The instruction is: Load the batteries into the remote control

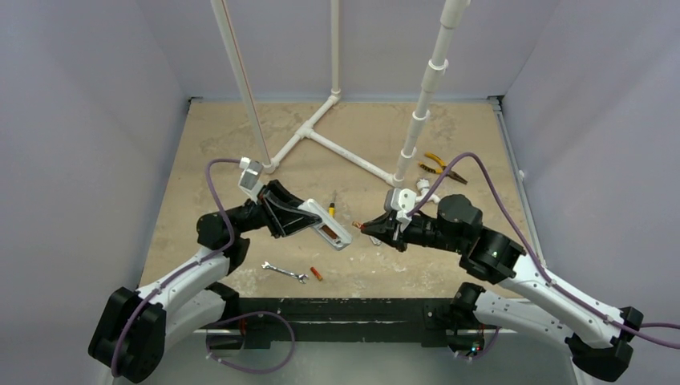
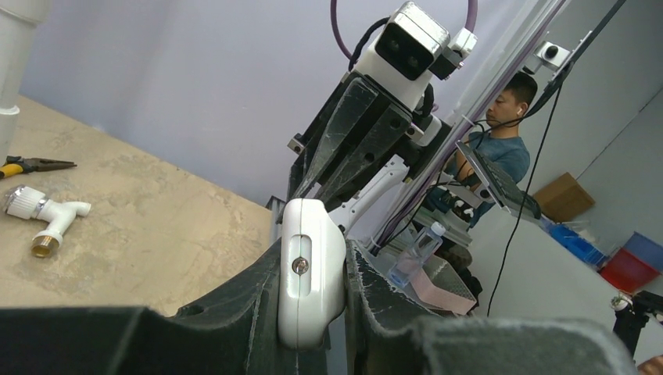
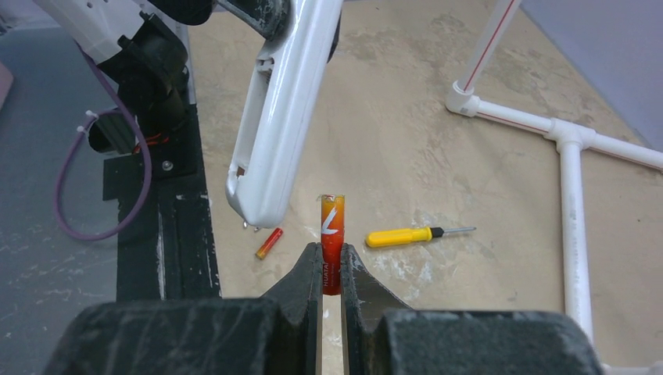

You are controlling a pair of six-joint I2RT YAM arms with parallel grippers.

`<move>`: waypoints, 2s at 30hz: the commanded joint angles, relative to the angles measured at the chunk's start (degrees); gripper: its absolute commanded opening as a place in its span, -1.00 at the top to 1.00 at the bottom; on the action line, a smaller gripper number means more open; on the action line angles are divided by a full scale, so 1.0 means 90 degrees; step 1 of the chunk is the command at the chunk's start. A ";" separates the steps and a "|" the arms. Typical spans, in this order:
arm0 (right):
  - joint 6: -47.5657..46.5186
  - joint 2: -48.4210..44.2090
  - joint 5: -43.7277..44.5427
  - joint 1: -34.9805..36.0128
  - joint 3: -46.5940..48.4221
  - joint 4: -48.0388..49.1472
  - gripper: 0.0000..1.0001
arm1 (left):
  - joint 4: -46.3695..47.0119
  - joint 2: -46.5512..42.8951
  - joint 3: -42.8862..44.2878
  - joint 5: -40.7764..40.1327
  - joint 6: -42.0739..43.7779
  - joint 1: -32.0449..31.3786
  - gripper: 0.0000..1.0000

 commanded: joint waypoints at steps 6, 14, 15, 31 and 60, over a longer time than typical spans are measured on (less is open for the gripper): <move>0.0075 -0.0458 0.0665 -0.0007 0.0037 0.0303 1.00 | -0.0020 0.0100 0.0071 -0.0129 0.0319 -0.0036 1.00; 0.0417 0.0786 0.1613 0.0003 0.1072 -0.0616 1.00 | -0.0177 0.0595 0.0027 -0.1000 0.0071 -0.0102 1.00; 0.0448 0.0888 0.1605 0.0011 0.1131 -0.0635 1.00 | 0.0201 0.0804 0.0023 -0.1028 -0.0100 -0.0121 1.00; 0.1165 0.1613 0.1850 0.0479 0.1752 -0.1120 1.00 | 0.0763 0.1954 0.0031 -0.1776 -0.0378 -0.0428 1.00; 0.1704 0.2934 0.2440 0.0506 0.2436 -0.1852 0.47 | 0.0763 0.2242 0.0137 -0.1888 -0.0487 -0.0562 1.00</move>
